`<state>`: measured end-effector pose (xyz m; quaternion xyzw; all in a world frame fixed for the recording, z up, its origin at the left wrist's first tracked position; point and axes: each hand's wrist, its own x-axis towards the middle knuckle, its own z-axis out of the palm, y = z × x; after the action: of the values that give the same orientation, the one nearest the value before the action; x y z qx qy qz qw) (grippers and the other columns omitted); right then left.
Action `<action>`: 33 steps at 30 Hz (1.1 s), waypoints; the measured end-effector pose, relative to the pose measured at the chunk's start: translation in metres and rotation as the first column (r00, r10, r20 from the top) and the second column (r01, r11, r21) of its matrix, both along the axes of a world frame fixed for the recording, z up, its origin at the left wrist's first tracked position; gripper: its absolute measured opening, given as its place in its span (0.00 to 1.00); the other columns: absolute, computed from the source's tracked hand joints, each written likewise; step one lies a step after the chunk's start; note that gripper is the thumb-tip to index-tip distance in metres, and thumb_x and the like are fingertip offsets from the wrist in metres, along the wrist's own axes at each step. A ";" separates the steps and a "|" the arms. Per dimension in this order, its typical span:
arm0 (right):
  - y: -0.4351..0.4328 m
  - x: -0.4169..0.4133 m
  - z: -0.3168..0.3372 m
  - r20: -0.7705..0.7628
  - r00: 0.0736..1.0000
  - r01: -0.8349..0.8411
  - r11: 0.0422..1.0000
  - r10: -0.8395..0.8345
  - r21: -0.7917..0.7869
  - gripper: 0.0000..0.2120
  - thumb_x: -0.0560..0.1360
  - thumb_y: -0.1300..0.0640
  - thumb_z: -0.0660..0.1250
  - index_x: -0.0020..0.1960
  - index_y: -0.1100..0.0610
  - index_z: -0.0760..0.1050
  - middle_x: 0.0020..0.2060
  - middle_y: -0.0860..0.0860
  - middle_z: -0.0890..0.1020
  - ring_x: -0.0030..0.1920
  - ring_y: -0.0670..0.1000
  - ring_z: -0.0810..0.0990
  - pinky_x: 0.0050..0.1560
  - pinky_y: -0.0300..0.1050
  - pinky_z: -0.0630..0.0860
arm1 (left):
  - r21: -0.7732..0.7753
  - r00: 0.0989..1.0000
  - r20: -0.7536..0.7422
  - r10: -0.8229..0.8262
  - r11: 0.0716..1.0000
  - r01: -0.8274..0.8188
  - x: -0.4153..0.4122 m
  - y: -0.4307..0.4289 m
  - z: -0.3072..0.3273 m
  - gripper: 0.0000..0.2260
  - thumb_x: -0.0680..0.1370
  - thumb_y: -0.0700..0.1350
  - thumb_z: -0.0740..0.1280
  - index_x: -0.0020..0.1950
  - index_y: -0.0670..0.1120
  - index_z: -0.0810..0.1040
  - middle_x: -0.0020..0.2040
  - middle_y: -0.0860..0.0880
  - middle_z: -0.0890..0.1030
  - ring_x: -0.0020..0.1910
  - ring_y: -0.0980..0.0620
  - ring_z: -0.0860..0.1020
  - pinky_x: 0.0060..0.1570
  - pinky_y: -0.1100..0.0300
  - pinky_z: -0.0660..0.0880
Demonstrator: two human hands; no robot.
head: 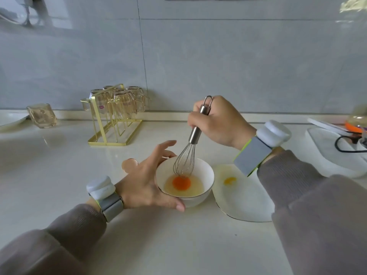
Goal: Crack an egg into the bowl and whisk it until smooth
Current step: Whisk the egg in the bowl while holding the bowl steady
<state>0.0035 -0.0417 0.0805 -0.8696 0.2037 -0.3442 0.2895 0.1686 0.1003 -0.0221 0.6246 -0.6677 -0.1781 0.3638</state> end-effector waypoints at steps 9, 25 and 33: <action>-0.006 0.014 -0.020 -0.033 0.999 -0.026 0.997 0.024 -0.068 0.15 0.66 0.54 0.65 0.30 0.63 0.64 0.22 0.47 0.60 0.27 0.48 0.58 0.27 0.39 0.56 | -0.053 0.998 -0.023 -0.058 0.997 0.057 0.002 -0.005 -0.012 0.58 0.57 0.64 0.83 0.78 0.58 0.52 0.67 0.57 0.73 0.67 0.53 0.77 0.65 0.49 0.75; -0.004 0.001 -0.028 0.032 0.999 -0.027 0.998 0.029 -0.059 0.16 0.67 0.56 0.66 0.27 0.59 0.63 0.22 0.46 0.59 0.27 0.47 0.58 0.27 0.41 0.56 | -0.037 0.998 -0.029 -0.053 0.998 0.052 -0.001 -0.002 -0.011 0.59 0.57 0.64 0.82 0.78 0.59 0.51 0.66 0.60 0.71 0.68 0.55 0.74 0.66 0.52 0.75; -0.002 0.003 -0.035 0.029 0.994 -0.104 0.994 0.105 -0.021 0.16 0.70 0.57 0.67 0.29 0.63 0.66 0.24 0.51 0.60 0.26 0.47 0.58 0.27 0.42 0.56 | -0.034 1.000 -0.013 -0.028 0.999 0.028 -0.001 -0.002 -0.011 0.58 0.56 0.64 0.81 0.78 0.62 0.51 0.67 0.62 0.71 0.70 0.58 0.72 0.68 0.54 0.73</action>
<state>0.0065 -0.0436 0.0459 -0.8766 0.1500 -0.3438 0.3016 0.1676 0.0986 -0.0329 0.6078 -0.6769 -0.1759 0.3761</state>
